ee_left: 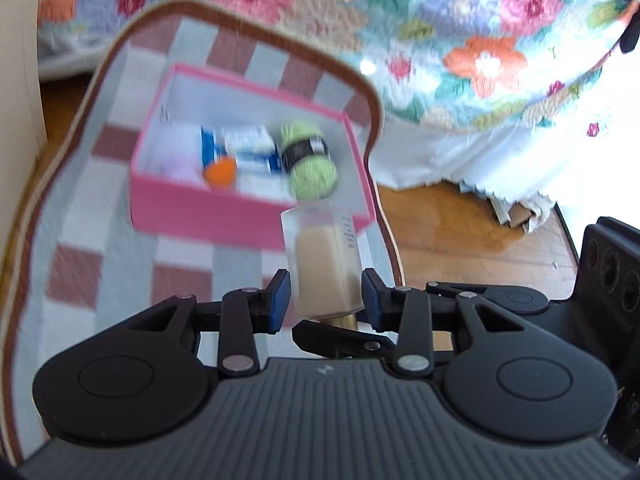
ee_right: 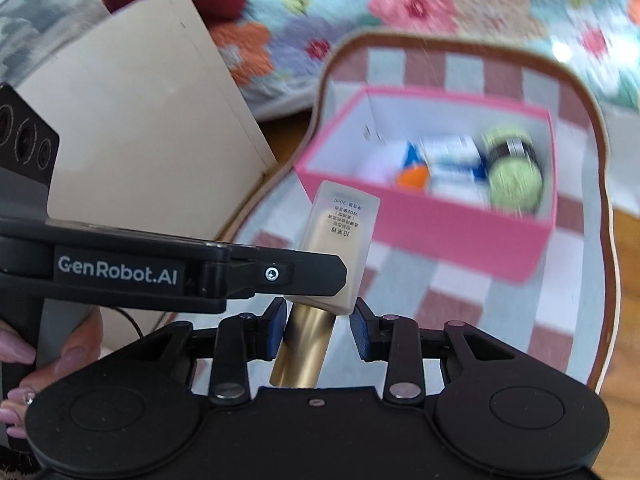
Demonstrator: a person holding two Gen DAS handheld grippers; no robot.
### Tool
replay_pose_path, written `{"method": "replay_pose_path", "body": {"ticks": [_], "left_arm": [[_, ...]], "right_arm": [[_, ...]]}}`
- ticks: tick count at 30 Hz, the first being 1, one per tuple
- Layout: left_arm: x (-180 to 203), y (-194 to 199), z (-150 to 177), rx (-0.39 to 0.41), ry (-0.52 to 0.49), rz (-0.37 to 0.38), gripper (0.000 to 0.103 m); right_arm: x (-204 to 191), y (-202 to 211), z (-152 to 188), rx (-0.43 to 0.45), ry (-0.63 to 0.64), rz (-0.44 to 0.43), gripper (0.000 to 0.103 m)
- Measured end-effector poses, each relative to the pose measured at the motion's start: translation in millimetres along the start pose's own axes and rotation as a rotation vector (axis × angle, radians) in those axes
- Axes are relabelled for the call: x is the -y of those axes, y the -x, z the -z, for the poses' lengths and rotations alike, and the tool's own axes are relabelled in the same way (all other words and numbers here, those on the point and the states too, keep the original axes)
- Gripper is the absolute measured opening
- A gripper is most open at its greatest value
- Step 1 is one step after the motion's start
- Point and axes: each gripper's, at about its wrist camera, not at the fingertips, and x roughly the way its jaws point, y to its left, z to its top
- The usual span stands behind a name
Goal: Organize objects
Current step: 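Carry the foundation bottle with the left gripper over the pink box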
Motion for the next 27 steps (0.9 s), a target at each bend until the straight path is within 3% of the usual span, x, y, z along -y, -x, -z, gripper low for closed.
{"method": "replay_pose_path", "body": {"ticks": [7, 14, 20, 27], "left_arm": [[-18, -10, -66, 0.030, 0.025, -0.063, 0.037], [-44, -74, -131, -0.005, 0.001, -0.182, 0.037], [-73, -133, -154, -0.077, 0.021, -0.243, 0.034], [-90, -174, -147, -0.136, 0.007, -0.288, 0.031]], "right_arm": [[0, -20, -64, 0.033, 0.100, 0.005, 0.040], [36, -86, -126, 0.013, 0.043, -0.012, 0.040], [78, -149, -154, -0.045, -0.051, -0.050, 0.040], [90, -189, -147, -0.098, -0.073, -0.004, 0.040]]}}
